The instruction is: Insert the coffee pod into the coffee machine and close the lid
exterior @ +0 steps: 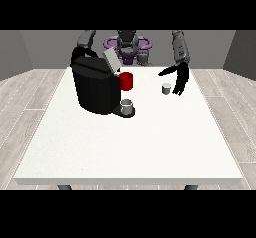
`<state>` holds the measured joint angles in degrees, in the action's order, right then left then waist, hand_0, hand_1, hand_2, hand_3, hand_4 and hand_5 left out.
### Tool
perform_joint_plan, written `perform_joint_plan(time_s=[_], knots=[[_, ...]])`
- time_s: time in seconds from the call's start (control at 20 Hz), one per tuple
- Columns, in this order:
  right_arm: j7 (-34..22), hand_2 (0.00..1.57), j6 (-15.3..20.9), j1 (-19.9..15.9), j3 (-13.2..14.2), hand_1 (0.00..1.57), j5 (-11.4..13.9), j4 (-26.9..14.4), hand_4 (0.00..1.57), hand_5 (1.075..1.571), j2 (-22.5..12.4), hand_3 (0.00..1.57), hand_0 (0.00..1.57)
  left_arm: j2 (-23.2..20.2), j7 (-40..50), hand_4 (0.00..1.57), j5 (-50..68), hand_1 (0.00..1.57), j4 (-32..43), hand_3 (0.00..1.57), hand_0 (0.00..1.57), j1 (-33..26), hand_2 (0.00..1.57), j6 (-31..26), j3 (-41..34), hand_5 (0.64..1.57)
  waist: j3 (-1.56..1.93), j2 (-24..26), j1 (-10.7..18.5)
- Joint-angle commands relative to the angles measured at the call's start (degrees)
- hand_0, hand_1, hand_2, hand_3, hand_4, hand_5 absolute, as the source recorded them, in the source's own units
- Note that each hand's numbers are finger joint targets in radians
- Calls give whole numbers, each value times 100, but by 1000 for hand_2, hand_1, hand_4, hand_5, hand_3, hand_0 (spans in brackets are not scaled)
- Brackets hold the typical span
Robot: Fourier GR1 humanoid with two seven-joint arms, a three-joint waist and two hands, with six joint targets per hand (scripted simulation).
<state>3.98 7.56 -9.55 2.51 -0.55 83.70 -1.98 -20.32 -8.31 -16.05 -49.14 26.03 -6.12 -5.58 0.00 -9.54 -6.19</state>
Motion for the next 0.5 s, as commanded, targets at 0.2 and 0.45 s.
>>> perform_joint_plan(time_s=[0.2,0.45], knots=[[97,0,351,-182,-183,0,367,-405,424,1571,190,0,0,-70,-26,0,-698,704,502,487,704,244,775,278,297,1571,-2,-109,-9],[-189,0,237,-352,-100,0,281,-269,427,1571,28,0,0,-249,-209,0,-993,536,956,440,536,484,692,405,261,1571,-2,-86,-143]])
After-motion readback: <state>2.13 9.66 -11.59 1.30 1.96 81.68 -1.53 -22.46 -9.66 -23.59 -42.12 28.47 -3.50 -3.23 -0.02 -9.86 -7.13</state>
